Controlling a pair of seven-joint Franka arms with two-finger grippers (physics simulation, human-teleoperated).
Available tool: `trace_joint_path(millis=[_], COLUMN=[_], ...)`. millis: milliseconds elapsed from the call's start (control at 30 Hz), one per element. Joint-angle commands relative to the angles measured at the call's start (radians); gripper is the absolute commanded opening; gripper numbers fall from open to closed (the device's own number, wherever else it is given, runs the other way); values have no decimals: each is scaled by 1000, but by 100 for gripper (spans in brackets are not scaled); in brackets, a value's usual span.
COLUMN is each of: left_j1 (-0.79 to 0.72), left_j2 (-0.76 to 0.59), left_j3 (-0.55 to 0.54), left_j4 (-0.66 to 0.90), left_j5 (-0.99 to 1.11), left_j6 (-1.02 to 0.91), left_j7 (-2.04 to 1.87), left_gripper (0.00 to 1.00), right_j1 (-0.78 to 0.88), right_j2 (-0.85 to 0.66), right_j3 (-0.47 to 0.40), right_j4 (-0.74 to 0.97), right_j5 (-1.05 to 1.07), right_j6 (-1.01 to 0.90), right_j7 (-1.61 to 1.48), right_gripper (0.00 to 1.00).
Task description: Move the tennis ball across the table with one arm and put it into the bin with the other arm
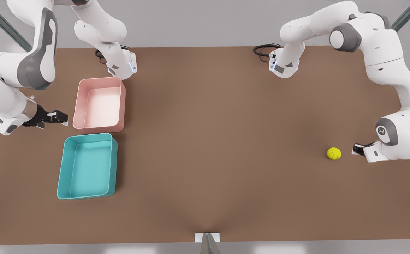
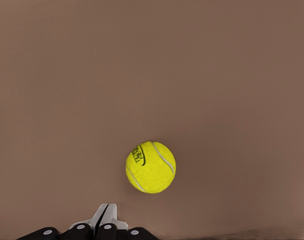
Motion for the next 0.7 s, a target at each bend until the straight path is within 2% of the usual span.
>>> trace_joint_path(millis=[0, 33, 167, 200, 233, 333, 400, 667], left_j1=[7, 8, -2, -12, -18, -21, -22, -25], left_j2=[6, 8, 3, -17, -34, -40, -41, -17], left_j3=[20, 21, 49, 49, 49, 50, 54, 58], left_j4=[-27, -55, -101, -179, -222, -249, -251, -315], left_j5=[8, 26, 92, 104, 133, 186, 187, 192], left_j6=[149, 234, 268, 401, 454, 448, 371, 370], left_j7=[1482, 1518, 1512, 1512, 1508, 1479, 1349, 1114], left_gripper=[21, 21, 21, 21, 21, 21, 21, 21], right_j1=[0, 0, 0, 0, 0, 0, 0, 0], right_j2=[-1, 1, -1, -1, -1, -1, -1, -4], right_j3=[0, 0, 0, 0, 0, 0, 0, -2], right_j4=[-3, -5, -11, -13, -13, -13, -13, -17], right_j5=[0, 0, 0, 0, 0, 0, 0, -1], right_j6=[13, 19, 22, 22, 22, 20, 22, 22], right_j7=[-5, -5, -5, -6, -6, -6, -6, -6], right_gripper=[100, 100, 100, 100, 100, 100, 100, 100])
